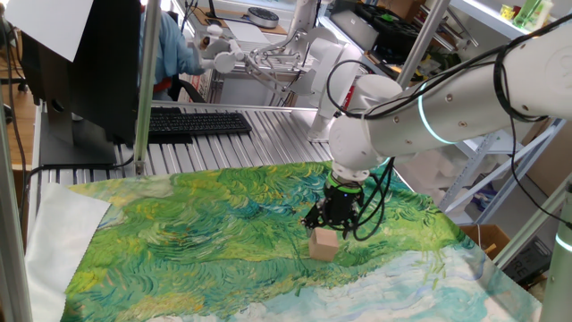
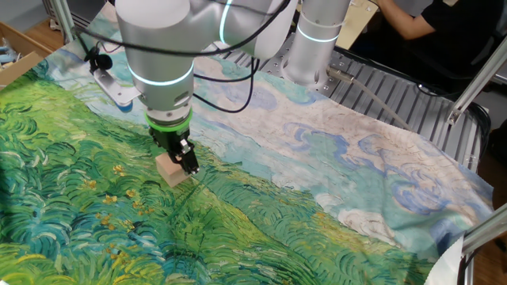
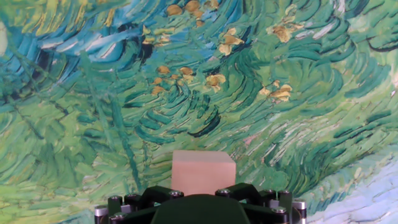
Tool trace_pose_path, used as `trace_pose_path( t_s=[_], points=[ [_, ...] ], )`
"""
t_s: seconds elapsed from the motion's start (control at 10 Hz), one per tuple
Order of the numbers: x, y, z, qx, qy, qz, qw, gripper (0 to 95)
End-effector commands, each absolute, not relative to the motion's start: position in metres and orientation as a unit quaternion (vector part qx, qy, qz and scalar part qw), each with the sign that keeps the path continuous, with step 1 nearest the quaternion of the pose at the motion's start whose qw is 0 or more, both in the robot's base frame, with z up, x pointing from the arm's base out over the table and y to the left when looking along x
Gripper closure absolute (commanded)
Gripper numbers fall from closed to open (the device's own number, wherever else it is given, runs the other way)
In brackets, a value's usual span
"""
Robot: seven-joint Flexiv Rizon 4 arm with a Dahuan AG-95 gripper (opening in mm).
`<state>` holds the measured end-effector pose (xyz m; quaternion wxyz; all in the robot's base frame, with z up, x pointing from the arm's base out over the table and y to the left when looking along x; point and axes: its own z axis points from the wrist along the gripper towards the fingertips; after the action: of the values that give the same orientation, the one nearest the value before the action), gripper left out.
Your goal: Pick up the small block on the left and move it to the right
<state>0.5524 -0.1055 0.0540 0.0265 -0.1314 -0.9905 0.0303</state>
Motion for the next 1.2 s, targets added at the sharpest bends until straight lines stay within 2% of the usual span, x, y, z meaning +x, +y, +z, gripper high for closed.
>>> trace_pose_path(
  t_s=[0.1, 0.4, 0.8, 1.2],
  points=[
    [0.554, -0.105, 0.057, -0.128, -0.991, 0.03, 0.028, 0.0],
    [0.552, -0.105, 0.064, -0.124, -0.991, 0.031, 0.028, 0.0],
    [0.544, -0.106, 0.102, -0.115, -0.992, 0.034, 0.033, 0.0],
    [0.536, -0.111, 0.125, -0.107, -0.993, 0.034, 0.033, 0.0]
  ],
)
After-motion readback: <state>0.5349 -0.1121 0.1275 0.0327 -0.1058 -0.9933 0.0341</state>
